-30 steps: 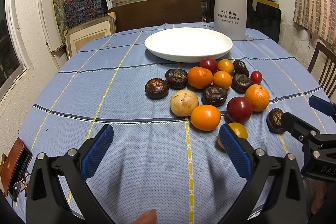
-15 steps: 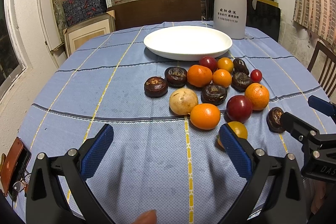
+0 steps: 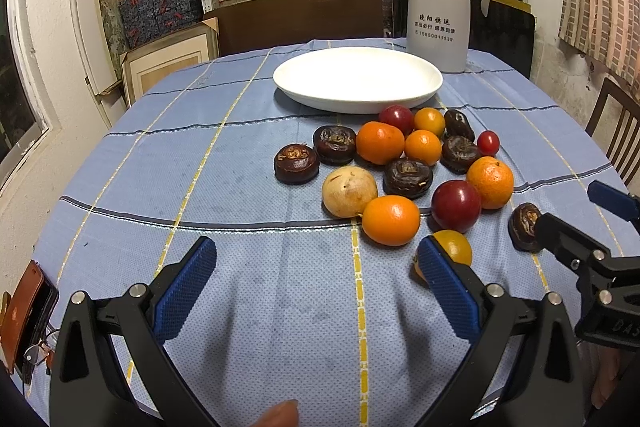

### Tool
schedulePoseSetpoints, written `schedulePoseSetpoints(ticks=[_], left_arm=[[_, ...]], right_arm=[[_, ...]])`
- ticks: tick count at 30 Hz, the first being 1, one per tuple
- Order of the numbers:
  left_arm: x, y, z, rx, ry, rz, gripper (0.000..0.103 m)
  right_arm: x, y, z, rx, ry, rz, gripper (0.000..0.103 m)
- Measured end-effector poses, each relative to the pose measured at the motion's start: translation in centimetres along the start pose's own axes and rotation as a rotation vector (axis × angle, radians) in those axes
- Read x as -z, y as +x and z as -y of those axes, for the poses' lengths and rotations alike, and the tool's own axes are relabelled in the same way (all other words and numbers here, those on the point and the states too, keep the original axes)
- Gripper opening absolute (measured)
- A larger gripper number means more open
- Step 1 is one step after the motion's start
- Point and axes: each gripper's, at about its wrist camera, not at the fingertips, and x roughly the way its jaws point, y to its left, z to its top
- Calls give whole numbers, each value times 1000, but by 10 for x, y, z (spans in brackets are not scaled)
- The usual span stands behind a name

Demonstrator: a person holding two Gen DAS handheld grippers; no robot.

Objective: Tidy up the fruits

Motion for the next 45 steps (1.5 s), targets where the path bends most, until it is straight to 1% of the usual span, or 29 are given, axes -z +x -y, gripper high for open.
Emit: schedulePoseSetpoints(ticks=[3,9,13,18,23,45], left_arm=[[-1,-1,-1,2,-4,3,99],[-2,1,-2,4,3,-21,99],[-2,-2,-3,4,1,-8,99],[-2,-1,-4,5,8,-30,99],[-3,-1,-4,2,7,-22,99],[-4,3,-3,6,7,-31,99]], right_arm=[[0,0,-1,-2,-3,-2,100],[-2,6,-2,-8,-4,-47,100],[-1,0,-2,-12,-5,-18,100],[-1,6,-3,-12,-13,-43,100],[-1,1,0,-10,-2,-21,100],[-1,-1,-3,-19,-15,-18,100]])
